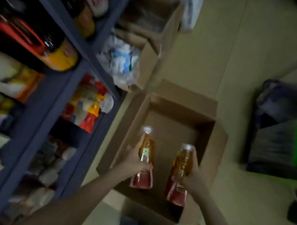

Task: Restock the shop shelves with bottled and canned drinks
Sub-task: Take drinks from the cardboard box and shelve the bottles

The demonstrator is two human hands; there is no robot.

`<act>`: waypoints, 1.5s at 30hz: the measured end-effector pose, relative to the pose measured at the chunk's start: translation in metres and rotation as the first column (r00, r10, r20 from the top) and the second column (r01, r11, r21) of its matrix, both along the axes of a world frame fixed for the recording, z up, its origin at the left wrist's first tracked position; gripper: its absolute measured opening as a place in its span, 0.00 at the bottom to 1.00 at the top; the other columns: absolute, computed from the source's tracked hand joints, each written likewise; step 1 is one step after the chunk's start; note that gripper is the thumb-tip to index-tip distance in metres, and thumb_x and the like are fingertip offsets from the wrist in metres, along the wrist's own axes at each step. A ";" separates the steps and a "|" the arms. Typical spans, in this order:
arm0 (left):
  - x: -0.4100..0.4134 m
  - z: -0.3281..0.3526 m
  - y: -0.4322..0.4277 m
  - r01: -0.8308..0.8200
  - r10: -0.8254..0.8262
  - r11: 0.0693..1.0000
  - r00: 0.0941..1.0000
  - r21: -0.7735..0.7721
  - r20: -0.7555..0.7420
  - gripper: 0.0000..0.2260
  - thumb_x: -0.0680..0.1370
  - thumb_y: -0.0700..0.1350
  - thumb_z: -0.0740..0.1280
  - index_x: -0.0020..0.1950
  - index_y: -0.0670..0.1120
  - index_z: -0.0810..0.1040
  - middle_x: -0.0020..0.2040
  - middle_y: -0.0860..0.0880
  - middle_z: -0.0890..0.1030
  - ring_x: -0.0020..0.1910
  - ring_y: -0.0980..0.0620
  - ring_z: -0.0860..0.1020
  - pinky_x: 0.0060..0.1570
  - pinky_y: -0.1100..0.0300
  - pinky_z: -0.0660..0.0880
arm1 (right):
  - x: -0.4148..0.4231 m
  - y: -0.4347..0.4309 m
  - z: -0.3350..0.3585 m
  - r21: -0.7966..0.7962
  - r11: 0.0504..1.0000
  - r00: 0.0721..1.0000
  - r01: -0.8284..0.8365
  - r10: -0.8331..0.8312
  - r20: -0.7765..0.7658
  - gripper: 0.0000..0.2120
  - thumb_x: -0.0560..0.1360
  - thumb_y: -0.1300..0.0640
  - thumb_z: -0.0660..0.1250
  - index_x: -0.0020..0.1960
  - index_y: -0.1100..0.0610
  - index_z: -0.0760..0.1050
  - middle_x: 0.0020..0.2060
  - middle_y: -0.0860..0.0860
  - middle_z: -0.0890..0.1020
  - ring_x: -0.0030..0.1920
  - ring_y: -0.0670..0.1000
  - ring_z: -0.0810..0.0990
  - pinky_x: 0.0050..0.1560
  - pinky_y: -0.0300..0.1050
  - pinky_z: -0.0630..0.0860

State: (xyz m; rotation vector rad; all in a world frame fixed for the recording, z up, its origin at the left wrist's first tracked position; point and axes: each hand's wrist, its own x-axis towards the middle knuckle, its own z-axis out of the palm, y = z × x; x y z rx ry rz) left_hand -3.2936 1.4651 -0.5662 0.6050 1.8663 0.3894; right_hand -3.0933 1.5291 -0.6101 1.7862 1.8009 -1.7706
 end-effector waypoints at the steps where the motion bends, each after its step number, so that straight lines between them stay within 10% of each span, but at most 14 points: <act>1: 0.001 -0.040 -0.006 0.034 -0.035 0.998 0.999 -0.057 -0.006 0.53 0.69 0.40 0.76 0.75 0.69 0.41 0.71 0.45 0.59 0.67 0.43 0.67 0.66 0.43 0.68 | 0.000 -0.009 -0.042 -0.031 1.000 1.000 0.002 -0.001 0.027 0.61 0.63 0.58 0.77 0.75 0.35 0.33 0.66 0.55 0.71 0.69 0.61 0.67 0.69 0.66 0.63; 4: 0.003 -0.149 -0.025 0.139 -0.158 0.973 0.983 -0.186 -0.095 0.51 0.71 0.41 0.75 0.76 0.66 0.41 0.73 0.44 0.56 0.71 0.42 0.63 0.69 0.41 0.65 | -0.005 -0.032 -0.150 -0.091 0.996 0.990 -0.001 0.013 0.142 0.56 0.69 0.61 0.74 0.77 0.44 0.33 0.73 0.56 0.64 0.74 0.63 0.58 0.73 0.61 0.51; 9: -0.001 -0.278 -0.053 0.241 -0.325 0.911 0.920 -0.335 -0.221 0.45 0.75 0.43 0.70 0.76 0.65 0.40 0.74 0.41 0.53 0.71 0.39 0.58 0.69 0.42 0.62 | -0.014 -0.062 -0.273 -0.180 0.983 0.964 0.027 0.022 0.265 0.52 0.73 0.66 0.69 0.75 0.38 0.34 0.75 0.60 0.49 0.73 0.64 0.58 0.69 0.62 0.63; 17: 0.000 -0.306 -0.058 0.192 -0.259 0.938 0.942 -0.290 -0.215 0.40 0.78 0.48 0.68 0.77 0.62 0.43 0.72 0.39 0.56 0.68 0.38 0.64 0.68 0.47 0.64 | -0.043 -0.075 -0.277 -0.131 0.991 0.946 0.032 0.013 0.324 0.50 0.74 0.57 0.70 0.76 0.39 0.34 0.75 0.60 0.47 0.75 0.64 0.52 0.72 0.66 0.59; 29: -0.046 0.155 0.046 0.189 -0.021 0.936 0.871 0.296 -0.490 0.27 0.80 0.41 0.62 0.78 0.49 0.58 0.71 0.44 0.67 0.68 0.45 0.69 0.61 0.59 0.67 | -0.145 0.031 0.185 0.438 0.895 0.991 -0.088 0.125 -0.057 0.30 0.77 0.63 0.62 0.77 0.56 0.57 0.71 0.55 0.64 0.69 0.55 0.68 0.65 0.50 0.70; 34: -0.065 0.394 0.055 0.204 0.156 0.861 0.766 0.466 -0.623 0.27 0.82 0.47 0.60 0.78 0.56 0.54 0.64 0.47 0.73 0.50 0.47 0.77 0.42 0.55 0.73 | -0.171 0.056 0.410 0.677 0.733 0.927 -0.067 0.296 -0.230 0.26 0.77 0.60 0.65 0.73 0.58 0.63 0.65 0.56 0.70 0.65 0.56 0.70 0.63 0.46 0.66; 45: -0.098 0.718 -0.048 0.313 0.548 0.722 0.285 0.617 -0.786 0.22 0.81 0.50 0.61 0.74 0.52 0.63 0.63 0.46 0.77 0.54 0.47 0.79 0.46 0.55 0.76 | -0.223 -0.001 0.723 0.924 0.376 0.588 0.070 0.733 -0.343 0.24 0.80 0.60 0.62 0.75 0.52 0.60 0.67 0.49 0.67 0.62 0.47 0.71 0.52 0.37 0.70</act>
